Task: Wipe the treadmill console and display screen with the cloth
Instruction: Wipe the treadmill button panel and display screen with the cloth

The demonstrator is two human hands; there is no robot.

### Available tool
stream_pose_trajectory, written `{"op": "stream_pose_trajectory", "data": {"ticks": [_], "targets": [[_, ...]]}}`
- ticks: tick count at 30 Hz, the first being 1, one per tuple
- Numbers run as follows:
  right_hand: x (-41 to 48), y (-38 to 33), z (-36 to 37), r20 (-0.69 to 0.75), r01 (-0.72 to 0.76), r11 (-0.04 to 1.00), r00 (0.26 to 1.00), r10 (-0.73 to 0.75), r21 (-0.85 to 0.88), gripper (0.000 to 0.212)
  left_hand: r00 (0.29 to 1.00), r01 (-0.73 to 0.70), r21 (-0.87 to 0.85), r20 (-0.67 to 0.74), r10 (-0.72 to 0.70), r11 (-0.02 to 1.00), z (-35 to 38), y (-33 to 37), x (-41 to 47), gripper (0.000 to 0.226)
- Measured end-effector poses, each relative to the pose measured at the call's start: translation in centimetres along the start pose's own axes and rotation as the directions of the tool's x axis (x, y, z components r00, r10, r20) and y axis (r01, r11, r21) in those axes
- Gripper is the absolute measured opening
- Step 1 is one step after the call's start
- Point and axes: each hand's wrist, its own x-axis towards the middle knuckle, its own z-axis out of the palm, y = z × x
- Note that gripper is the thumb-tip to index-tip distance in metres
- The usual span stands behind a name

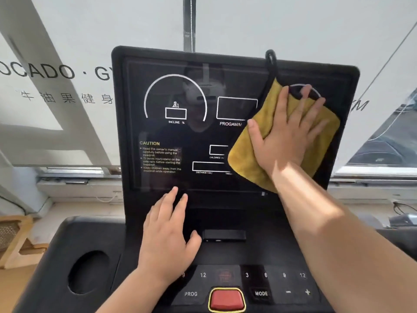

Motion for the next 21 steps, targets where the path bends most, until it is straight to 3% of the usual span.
{"op": "stream_pose_trajectory", "data": {"ticks": [2,4,6,8,12,16,21], "targets": [[-3.3,-1.4,1.4,0.024,0.271,0.962,0.962,-0.271,-0.039,0.092,1.000,-0.007,0.008,0.025,0.007,1.000,0.9,0.8,-0.4,0.076],[-6.5,-0.6,2.9,0.070,0.541,0.837,0.841,-0.536,-0.083,0.088,0.999,-0.025,0.017,0.035,0.024,1.000,1.8,1.7,-0.6,0.076],[-7.8,2.3,3.7,0.074,0.633,0.768,0.774,-0.629,-0.098,0.085,0.998,-0.036,0.040,0.044,0.034,0.999,2.6,2.7,-0.9,0.076],[-7.8,6.4,3.9,0.056,0.608,0.791,0.794,-0.605,-0.067,0.084,0.998,-0.028,0.080,0.051,0.024,0.996,3.3,3.4,-1.2,0.076],[-6.4,15.0,3.2,0.114,0.417,0.905,0.907,-0.406,-0.090,0.092,0.999,0.012,0.146,0.050,-0.020,0.989,4.1,4.3,-1.6,0.079],[-6.7,14.8,3.0,0.147,0.264,0.964,0.955,-0.256,-0.041,0.093,0.999,0.035,0.187,0.035,-0.042,0.982,4.7,5.0,-1.8,0.082],[-12.5,14.1,5.2,0.157,0.411,0.911,0.898,-0.410,0.028,0.089,0.997,0.074,0.172,-0.013,-0.072,0.982,5.1,5.2,-2.3,0.084]]}}
